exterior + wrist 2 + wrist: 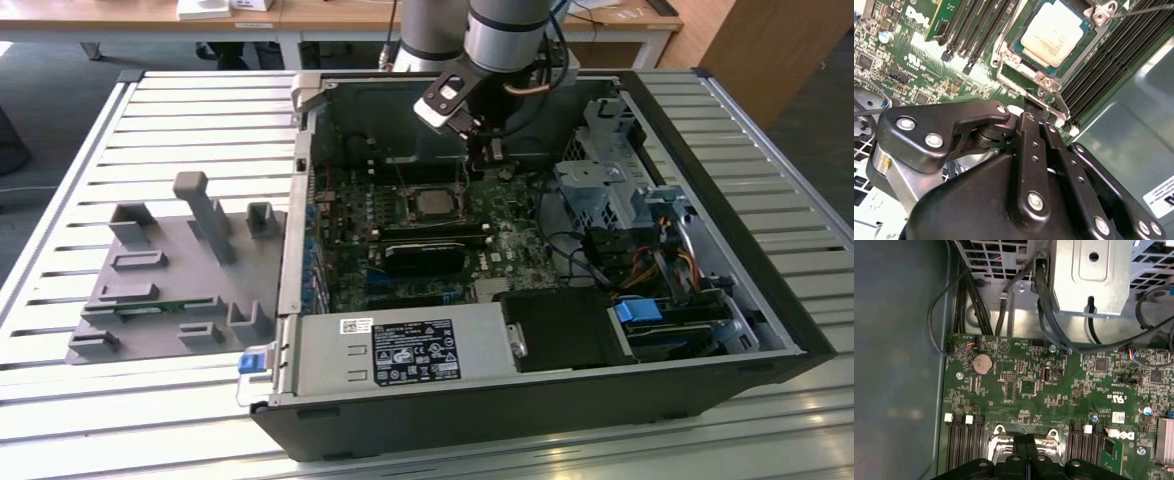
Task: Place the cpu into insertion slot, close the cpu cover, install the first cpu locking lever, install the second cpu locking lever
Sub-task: 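Close the cpu cover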
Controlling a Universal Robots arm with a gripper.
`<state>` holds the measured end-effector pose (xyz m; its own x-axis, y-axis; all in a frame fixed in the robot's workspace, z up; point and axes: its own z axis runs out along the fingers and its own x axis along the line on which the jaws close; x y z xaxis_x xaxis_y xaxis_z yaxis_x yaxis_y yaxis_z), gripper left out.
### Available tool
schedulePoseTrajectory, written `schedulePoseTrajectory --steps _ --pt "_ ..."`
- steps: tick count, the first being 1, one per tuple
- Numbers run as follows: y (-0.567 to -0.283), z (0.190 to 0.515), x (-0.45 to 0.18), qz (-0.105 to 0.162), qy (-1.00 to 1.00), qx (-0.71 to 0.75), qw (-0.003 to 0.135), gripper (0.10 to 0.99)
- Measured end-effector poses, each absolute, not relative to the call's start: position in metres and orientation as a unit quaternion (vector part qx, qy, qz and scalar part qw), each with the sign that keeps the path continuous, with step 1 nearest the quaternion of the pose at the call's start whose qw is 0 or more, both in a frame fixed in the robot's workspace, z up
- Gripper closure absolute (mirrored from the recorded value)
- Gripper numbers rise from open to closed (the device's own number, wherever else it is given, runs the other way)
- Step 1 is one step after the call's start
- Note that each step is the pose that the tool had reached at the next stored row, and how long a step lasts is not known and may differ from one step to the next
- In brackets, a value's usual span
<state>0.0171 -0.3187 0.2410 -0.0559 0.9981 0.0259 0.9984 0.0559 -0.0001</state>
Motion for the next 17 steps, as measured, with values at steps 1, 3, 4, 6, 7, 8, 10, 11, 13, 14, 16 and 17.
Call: schedulePoseTrajectory --steps 1,3,4,6,7,8,10,11,13,14,16,17 --pt "-0.319 0.241 0.016 -0.009 -0.727 -0.687 0.009 0.98" --pt "-0.319 0.241 0.013 -0.009 -0.727 -0.687 0.009 0.98" --pt "-0.319 0.241 0.012 -0.009 -0.727 -0.687 0.009 0.98" --pt "-0.319 0.24 0.011 -0.009 -0.727 -0.687 0.009 0.98" --pt "-0.319 0.24 0.01 -0.009 -0.727 -0.687 0.009 0.98" --pt "-0.319 0.239 0.009 -0.009 -0.727 -0.687 0.009 0.98" --pt "-0.319 0.238 0.008 -0.008 -0.727 -0.687 0.009 0.98" --pt "-0.319 0.238 0.008 -0.008 -0.727 -0.687 0.009 0.98" --pt "-0.319 0.237 0.006 -0.008 -0.727 -0.687 0.008 0.98" --pt "-0.319 0.236 0.005 -0.008 -0.727 -0.687 0.008 0.98" --pt "-0.319 0.236 0.003 -0.007 -0.727 -0.687 0.008 0.98" --pt "-0.319 0.236 0.002 -0.007 -0.727 -0.687 0.008 0.98"
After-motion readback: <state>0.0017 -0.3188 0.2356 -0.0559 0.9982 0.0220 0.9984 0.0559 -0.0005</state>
